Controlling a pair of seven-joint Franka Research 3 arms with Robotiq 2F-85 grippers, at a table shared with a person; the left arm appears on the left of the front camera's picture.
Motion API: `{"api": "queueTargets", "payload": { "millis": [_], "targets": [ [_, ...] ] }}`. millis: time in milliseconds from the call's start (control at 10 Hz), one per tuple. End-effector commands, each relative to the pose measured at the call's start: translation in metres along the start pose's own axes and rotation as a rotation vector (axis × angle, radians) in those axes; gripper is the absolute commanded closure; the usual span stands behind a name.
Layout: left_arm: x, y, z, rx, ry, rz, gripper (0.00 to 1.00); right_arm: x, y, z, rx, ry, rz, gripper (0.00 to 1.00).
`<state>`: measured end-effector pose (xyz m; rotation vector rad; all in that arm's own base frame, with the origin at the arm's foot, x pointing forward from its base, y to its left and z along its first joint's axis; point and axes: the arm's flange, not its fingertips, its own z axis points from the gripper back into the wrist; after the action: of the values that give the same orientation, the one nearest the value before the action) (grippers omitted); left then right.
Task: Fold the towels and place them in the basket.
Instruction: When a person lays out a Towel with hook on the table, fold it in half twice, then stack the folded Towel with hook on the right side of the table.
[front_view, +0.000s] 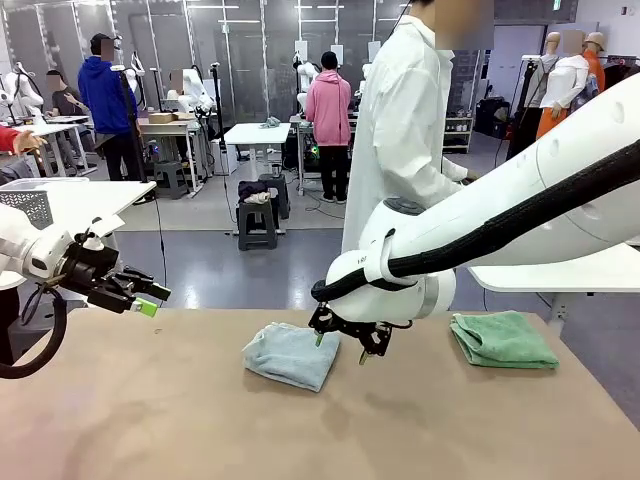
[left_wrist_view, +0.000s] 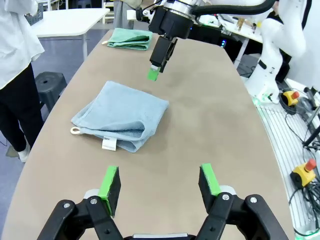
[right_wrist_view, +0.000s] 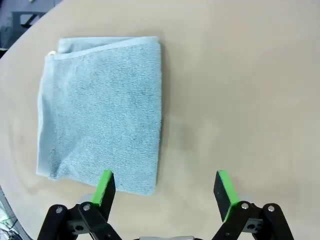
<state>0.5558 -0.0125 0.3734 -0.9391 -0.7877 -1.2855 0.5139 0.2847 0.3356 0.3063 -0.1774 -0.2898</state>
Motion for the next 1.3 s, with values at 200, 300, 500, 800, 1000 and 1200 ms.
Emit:
{"api": "queueTargets", "payload": {
  "millis": [200,300,500,800,1000,1200],
  "targets": [
    [0.0014,-0.0022,0.0004,0.003,0.002,-0.001,0.20,0.0000,0.0000,0.0000,0.000,0.000,0.000,0.01],
    [0.0014,-0.0022,0.0004,0.003,0.002,-0.001,0.20,0.0000,0.0000,0.0000,0.000,0.000,0.000,0.01],
    [0.0014,-0.0022,0.0004,0.003,0.002,-0.001,0.20,0.0000,0.0000,0.0000,0.000,0.000,0.000,0.01],
    [0.0014,-0.0022,0.0004,0.003,0.002,-0.001,0.20,0.0000,0.0000,0.0000,0.000,0.000,0.000,0.01],
    [0.0014,-0.0022,0.0004,0.003,0.002,-0.001,0.20,0.0000,0.0000,0.0000,0.000,0.000,0.000,0.01],
    [0.0014,-0.0022,0.0004,0.003,0.002,-0.001,0.20,0.0000,-0.0009,-0.0016,0.015,0.007,-0.001,0.00]
  ]
}}
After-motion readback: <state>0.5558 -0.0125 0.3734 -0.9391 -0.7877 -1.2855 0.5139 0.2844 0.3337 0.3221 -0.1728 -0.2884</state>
